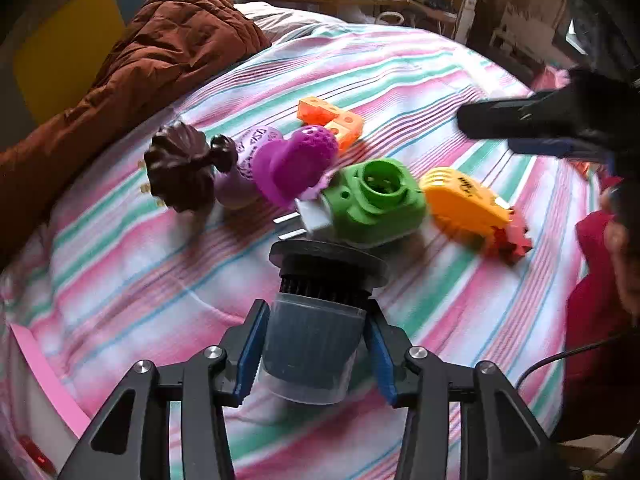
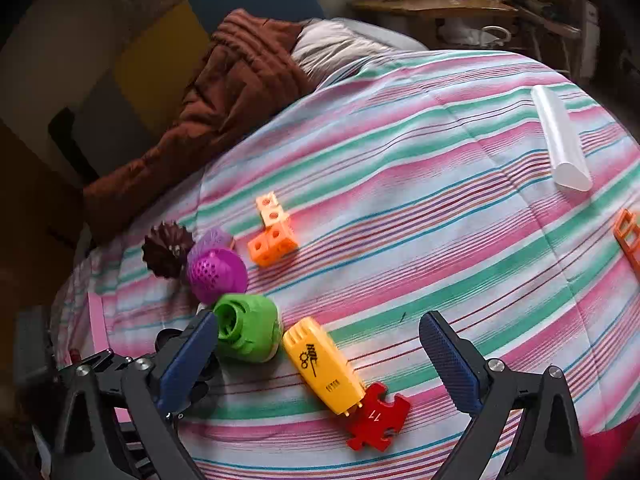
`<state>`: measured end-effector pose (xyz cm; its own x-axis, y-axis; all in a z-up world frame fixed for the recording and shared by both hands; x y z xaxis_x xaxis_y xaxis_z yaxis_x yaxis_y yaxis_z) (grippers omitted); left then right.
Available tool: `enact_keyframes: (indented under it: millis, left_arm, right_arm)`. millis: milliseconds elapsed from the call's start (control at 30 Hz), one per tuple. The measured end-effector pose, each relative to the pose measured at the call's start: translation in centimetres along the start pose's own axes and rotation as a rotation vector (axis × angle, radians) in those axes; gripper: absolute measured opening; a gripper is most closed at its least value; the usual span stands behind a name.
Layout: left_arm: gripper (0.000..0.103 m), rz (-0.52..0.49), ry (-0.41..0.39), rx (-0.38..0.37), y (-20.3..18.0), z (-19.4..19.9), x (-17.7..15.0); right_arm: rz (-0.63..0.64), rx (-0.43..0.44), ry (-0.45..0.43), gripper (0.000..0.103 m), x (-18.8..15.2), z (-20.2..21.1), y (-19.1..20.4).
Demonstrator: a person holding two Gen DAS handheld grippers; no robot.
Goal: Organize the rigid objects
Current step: 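Lift the cup with the left tool while the right tool grasps the yellow toy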
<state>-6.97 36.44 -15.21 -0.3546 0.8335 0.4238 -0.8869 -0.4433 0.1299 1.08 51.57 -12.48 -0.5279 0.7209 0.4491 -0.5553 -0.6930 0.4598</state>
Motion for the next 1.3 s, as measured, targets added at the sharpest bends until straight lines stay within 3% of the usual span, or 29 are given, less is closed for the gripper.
enact_keyframes:
  millis: [67,133,200,467,533,633,733,1000,1300]
  left_arm:
    - [0.048,0.041,-0.012,0.000,0.3,0.4,-0.7]
    - [0.047,0.109,-0.017,-0.023,0.5,1.0,-1.6]
    - [0.047,0.142,-0.019,-0.041,0.2,1.3,-2.5]
    - [0.046,0.227,-0.053,-0.053,-0.1,3.6,-6.0]
    - [0.046,0.237,-0.063,-0.052,-0.3,4.1,-6.6]
    - [0.046,0.270,-0.066,-0.071,-0.5,4.6,-7.7]
    - [0.046,0.286,-0.076,-0.066,-0.8,4.7,-8.5]
    - [0.045,0.306,-0.088,-0.041,-0.4,4.6,-8.7]
    - [0.045,0.286,-0.050,0.010,-0.5,3.9,-8.6]
  right_arm:
    - [0.028,-0.007,0.038,0.091,-0.5,-0.7,0.4]
    - [0.069,-0.034,0.081,0.074,-1.2,-1.5,0.7]
    - [0.112,-0.071,0.123,0.064,-1.9,-2.3,1.0]
    - [0.178,-0.160,0.186,0.059,-3.1,-3.4,0.5]
    - [0.200,-0.176,0.198,0.042,-3.3,-3.8,0.5]
    - [0.237,-0.192,0.223,0.026,-3.6,-4.3,0.7]
    - [0.278,-0.198,0.232,0.026,-3.9,-4.5,1.2]
    - [0.239,-0.165,0.238,0.026,-3.5,-4.7,0.6]
    - [0.216,-0.145,0.237,0.026,-3.5,-4.6,0.5]
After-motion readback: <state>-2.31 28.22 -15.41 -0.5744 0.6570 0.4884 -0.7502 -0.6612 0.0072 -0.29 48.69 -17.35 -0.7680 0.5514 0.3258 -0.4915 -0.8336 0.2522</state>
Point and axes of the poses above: each gripper's, at about its wrist camera, not at the fingertips, and z roughly against the way its jaws point, y to its left, x to its top, the point moved 7 cm from there along -z, roughly the way its jaws point, and after that the axes turned 9 degrees about x, right-handed, at the moved point
